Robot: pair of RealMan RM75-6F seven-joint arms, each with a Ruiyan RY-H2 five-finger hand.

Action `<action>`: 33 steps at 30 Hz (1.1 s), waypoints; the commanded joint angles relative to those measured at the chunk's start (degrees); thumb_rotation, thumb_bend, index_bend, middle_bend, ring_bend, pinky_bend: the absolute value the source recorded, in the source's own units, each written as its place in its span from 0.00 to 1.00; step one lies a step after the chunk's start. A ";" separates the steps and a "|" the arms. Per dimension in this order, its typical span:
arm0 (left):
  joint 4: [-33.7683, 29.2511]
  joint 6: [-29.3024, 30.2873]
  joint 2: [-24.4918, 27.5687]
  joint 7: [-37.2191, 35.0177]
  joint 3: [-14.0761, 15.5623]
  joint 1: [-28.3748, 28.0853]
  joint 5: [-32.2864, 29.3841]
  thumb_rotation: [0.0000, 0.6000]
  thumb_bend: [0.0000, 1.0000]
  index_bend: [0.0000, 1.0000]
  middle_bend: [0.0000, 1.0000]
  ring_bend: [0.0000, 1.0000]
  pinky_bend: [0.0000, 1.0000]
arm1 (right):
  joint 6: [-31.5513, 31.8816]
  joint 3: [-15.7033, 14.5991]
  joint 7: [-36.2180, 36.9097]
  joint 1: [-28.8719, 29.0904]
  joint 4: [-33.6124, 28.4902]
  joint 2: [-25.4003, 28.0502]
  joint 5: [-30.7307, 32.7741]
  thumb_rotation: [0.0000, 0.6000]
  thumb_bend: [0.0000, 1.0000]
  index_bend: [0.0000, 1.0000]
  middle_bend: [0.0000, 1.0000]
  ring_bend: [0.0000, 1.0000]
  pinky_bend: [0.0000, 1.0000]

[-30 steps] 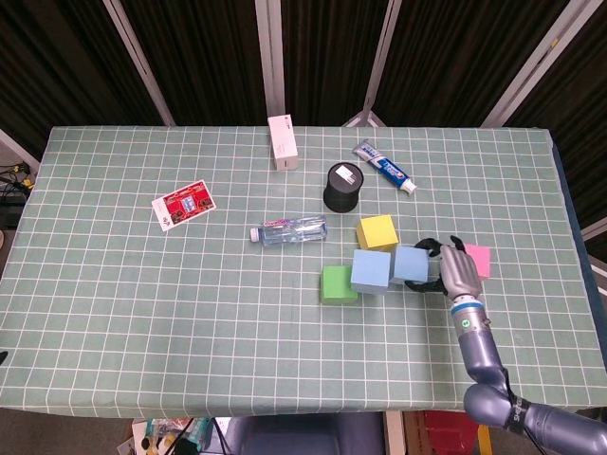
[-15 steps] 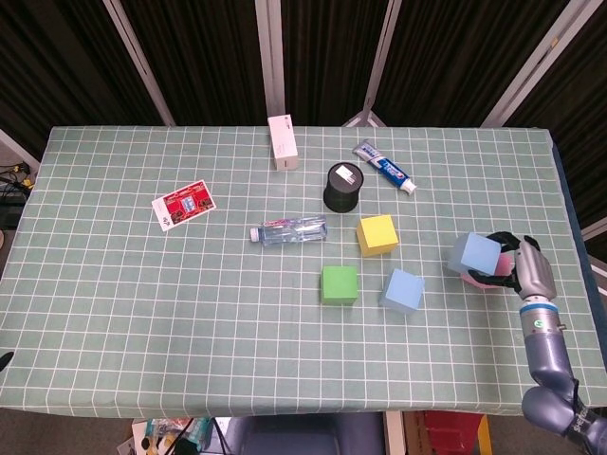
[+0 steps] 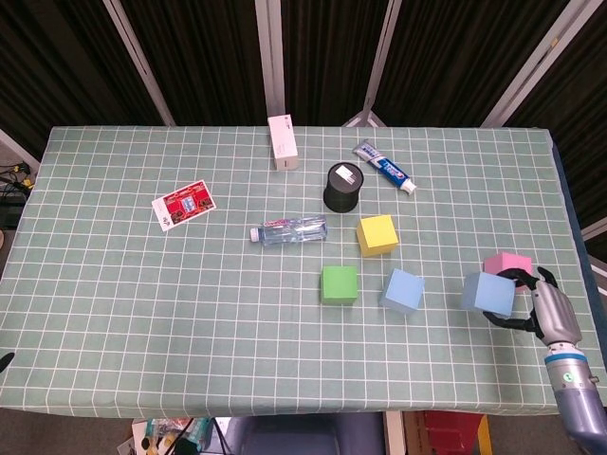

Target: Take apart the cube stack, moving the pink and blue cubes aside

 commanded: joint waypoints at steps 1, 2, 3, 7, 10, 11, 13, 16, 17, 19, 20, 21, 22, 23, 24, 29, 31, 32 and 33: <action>0.08 0.23 0.09 -0.29 0.00 0.11 0.09 1.00 0.18 0.17 0.00 0.00 0.00 | 1.22 -2.53 0.06 -1.36 -2.37 1.25 -3.78 1.00 0.17 0.36 0.53 0.34 0.00; 0.13 0.30 0.12 -0.47 -0.01 0.15 0.08 1.00 0.18 0.17 0.00 0.00 0.00 | 1.09 -3.03 -0.28 -1.40 -2.72 1.35 -4.41 1.00 0.17 0.36 0.53 0.34 0.00; 0.18 0.34 0.16 -0.65 -0.02 0.19 0.05 1.00 0.18 0.17 0.00 0.00 0.00 | 0.97 -3.47 -0.81 -1.42 -2.90 1.38 -4.85 1.00 0.17 0.36 0.53 0.34 0.00; 0.30 0.36 0.29 -1.12 -0.06 0.22 0.00 1.00 0.18 0.17 0.00 0.00 0.00 | -0.48 -4.89 -3.80 -0.86 -2.75 0.30 -5.05 1.00 0.17 0.36 0.53 0.34 0.00; 0.35 0.34 0.31 -1.14 -0.03 0.20 0.07 1.00 0.18 0.17 0.00 0.00 0.00 | -2.23 -5.60 -5.98 0.02 -1.59 -0.93 -4.51 1.00 0.17 0.36 0.52 0.32 0.00; 0.33 0.31 0.30 -1.07 0.00 0.19 0.07 1.00 0.18 0.17 0.00 0.00 0.00 | -2.84 -5.75 -6.50 0.35 -1.10 -1.24 -4.37 1.00 0.17 0.36 0.51 0.31 0.00; 0.24 0.20 0.32 -0.90 0.14 0.18 0.21 1.00 0.18 0.17 0.00 0.00 0.00 | -4.02 -5.98 -7.92 1.08 0.05 -1.94 -3.90 1.00 0.17 0.30 0.43 0.25 0.00; 0.15 0.18 0.45 -1.07 0.47 0.19 0.86 1.00 0.18 0.17 0.00 0.00 0.00 | -5.33 -6.60 -11.10 1.86 0.95 -2.56 -2.92 1.00 0.15 0.11 0.17 0.13 0.00; 0.16 0.23 0.46 -1.09 0.53 0.21 1.01 1.00 0.18 0.17 0.00 0.00 0.00 | -5.57 -6.79 -12.43 2.05 1.05 -2.62 -2.48 1.00 0.14 0.06 0.12 0.10 0.00; 0.18 0.39 0.39 -0.90 0.52 0.24 1.04 1.00 0.18 0.17 0.00 0.00 0.00 | -6.15 -7.33 -15.73 2.47 0.98 -2.48 -1.42 1.00 0.11 0.00 0.02 0.07 0.00; 0.18 0.44 0.34 -0.83 0.51 0.25 1.02 1.00 0.18 0.17 0.00 0.00 0.00 | -6.11 -7.32 -16.69 2.56 0.66 -2.41 -0.87 1.00 0.11 0.00 0.01 0.07 0.00; 0.16 0.43 0.29 -0.79 0.49 0.24 1.00 1.00 0.18 0.17 0.00 0.00 0.00 | -5.49 -7.07 -17.36 2.51 0.13 -2.36 -0.36 1.00 0.11 0.00 0.00 0.06 0.00; 0.16 0.42 0.27 -0.78 0.49 0.23 0.98 1.00 0.18 0.17 0.00 0.00 0.00 | -4.83 -6.84 -17.70 2.38 -0.19 -2.34 -0.05 1.00 0.11 0.00 0.00 0.05 0.00; 0.16 0.39 0.27 -0.77 0.50 0.22 0.98 1.00 0.18 0.17 0.00 0.00 0.00 | -3.97 -6.62 -18.22 2.19 -0.40 -2.35 0.20 1.00 0.10 0.00 0.00 0.05 0.00; 0.16 0.39 0.27 -0.76 0.52 0.22 0.99 1.00 0.18 0.17 0.00 0.00 0.00 | -2.82 -6.50 -19.23 1.93 -0.57 -2.26 0.34 1.00 0.10 0.00 0.00 0.04 0.00; 0.21 0.71 0.24 -0.87 0.54 0.34 1.14 1.00 0.18 0.17 0.00 0.00 0.00 | 2.87 -6.64 -22.64 -0.27 -4.87 -0.18 0.05 1.00 0.10 0.00 0.00 0.04 0.00; 0.24 0.73 0.21 -0.92 0.53 0.33 1.15 1.00 0.18 0.17 0.00 0.00 0.00 | 6.35 -6.69 -21.26 -1.94 -7.40 0.51 -1.91 1.00 0.10 0.00 0.00 0.04 0.00; 0.27 0.73 0.19 -0.91 0.52 0.32 1.17 1.00 0.18 0.17 0.00 0.00 0.00 | 8.32 -6.88 -19.69 -2.97 -8.31 0.51 -3.70 1.00 0.10 0.00 0.00 0.04 0.00; 0.32 0.74 0.16 -0.90 0.52 0.29 1.24 1.00 0.18 0.17 0.00 0.00 0.00 | 10.12 -7.19 -17.93 -3.95 -8.85 0.36 -5.68 1.00 0.10 0.00 0.00 0.04 0.00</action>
